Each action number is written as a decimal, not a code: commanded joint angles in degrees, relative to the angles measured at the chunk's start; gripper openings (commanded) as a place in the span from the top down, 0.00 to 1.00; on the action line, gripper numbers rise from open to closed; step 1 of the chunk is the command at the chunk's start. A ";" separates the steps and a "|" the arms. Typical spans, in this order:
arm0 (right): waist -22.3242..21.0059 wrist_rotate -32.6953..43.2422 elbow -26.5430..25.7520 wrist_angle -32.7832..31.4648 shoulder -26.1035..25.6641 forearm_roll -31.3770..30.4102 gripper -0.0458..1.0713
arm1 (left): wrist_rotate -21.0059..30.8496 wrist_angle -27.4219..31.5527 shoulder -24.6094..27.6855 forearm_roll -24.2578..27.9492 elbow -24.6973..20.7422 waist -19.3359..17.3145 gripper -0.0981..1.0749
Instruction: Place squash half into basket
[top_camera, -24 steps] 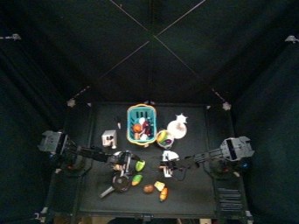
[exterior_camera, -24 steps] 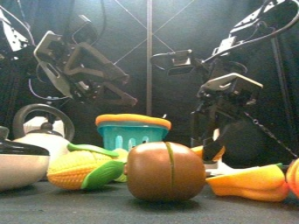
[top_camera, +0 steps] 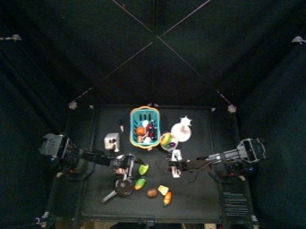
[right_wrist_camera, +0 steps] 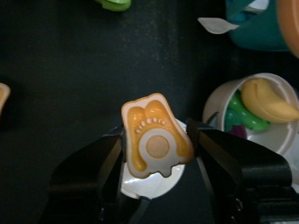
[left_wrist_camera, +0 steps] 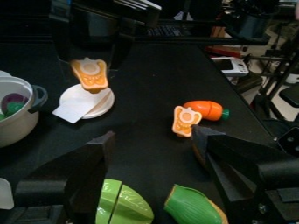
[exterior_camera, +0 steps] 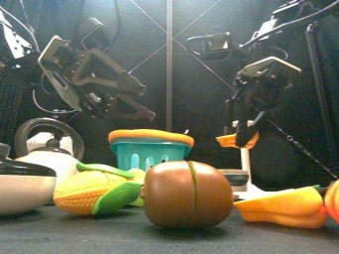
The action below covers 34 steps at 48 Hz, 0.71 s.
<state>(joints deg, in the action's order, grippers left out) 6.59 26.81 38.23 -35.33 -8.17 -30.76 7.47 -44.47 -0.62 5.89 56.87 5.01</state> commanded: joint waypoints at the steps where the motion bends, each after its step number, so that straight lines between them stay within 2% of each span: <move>1: -2.64 0.18 0.35 -0.09 -2.90 -1.58 0.37 | -0.09 -0.53 -0.26 -0.18 -0.79 -0.18 0.05; 8: -7.82 0.18 1.14 1.23 -3.43 -3.60 0.37 | 0.00 -0.53 -0.18 -0.18 -0.62 -0.18 0.05; 19: -16.44 0.09 1.23 7.21 -2.90 -5.01 0.37 | -0.09 -0.53 -0.18 -0.18 -0.70 -0.09 0.05; 26: -18.72 0.09 2.11 9.32 -2.81 -4.92 0.37 | -0.09 -0.53 -0.18 -0.18 -0.79 -0.18 0.05; 34: -18.90 0.09 1.58 11.07 -2.81 -5.19 0.37 | -0.09 -0.53 -0.18 -0.18 -0.70 -0.18 0.05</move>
<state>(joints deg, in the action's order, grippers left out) -12.22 26.89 41.04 -25.66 -10.02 -35.60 7.47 -44.38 -0.53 5.80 56.87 5.01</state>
